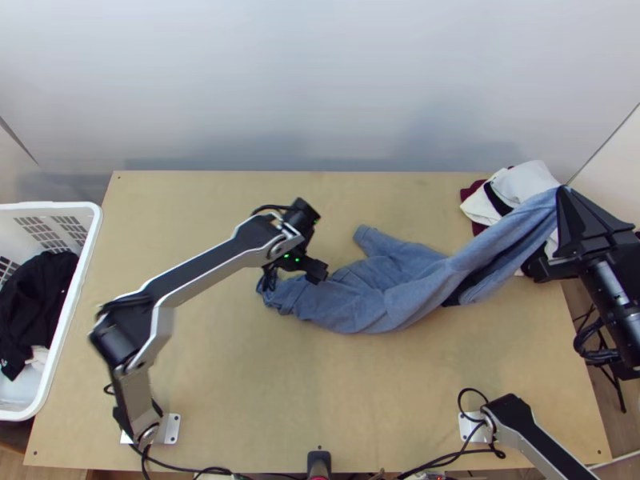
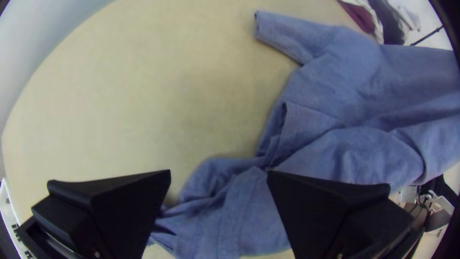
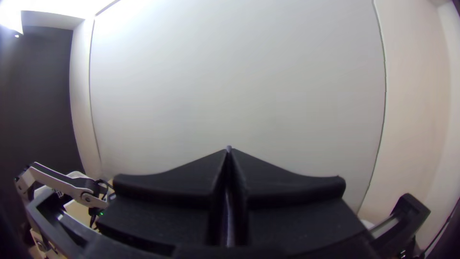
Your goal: Fold the t-shirt
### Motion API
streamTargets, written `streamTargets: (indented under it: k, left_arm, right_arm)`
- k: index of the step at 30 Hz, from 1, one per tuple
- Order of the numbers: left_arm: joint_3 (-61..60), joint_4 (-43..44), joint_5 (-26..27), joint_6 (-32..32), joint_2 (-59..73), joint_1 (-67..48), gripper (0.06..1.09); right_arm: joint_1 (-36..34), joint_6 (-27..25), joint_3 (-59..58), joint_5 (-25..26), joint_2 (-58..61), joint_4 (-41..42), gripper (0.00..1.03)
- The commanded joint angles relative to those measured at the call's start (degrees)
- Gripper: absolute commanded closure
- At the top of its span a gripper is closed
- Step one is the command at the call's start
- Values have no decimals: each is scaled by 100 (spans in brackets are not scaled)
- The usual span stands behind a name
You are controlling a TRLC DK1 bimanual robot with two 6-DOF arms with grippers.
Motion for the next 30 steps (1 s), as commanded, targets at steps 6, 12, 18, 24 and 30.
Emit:
streamTargets:
  k: [6, 12, 18, 24, 30]
  left_arm:
    - [849, -820, 1117, -438, 726, -67, 11]
    - [840, -820, 1214, -315, 752, -155, 12]
    - [533, -355, 1996, -122, 550, -269, 105]
    - [418, 252, 1899, -245, -127, -14, 105]
    - [1745, -574, 1715, 203, -259, 1005, 105]
  right_arm:
    - [-67, -167, -61, 67, -73, -58, 100]
    - [-76, -228, -96, 146, -64, -6, 100]
    - [-146, -272, -157, 216, -90, 3, 100]
    - [-234, -307, -201, 216, -126, 21, 100]
    - [-295, -343, -289, 216, -178, 108, 100]
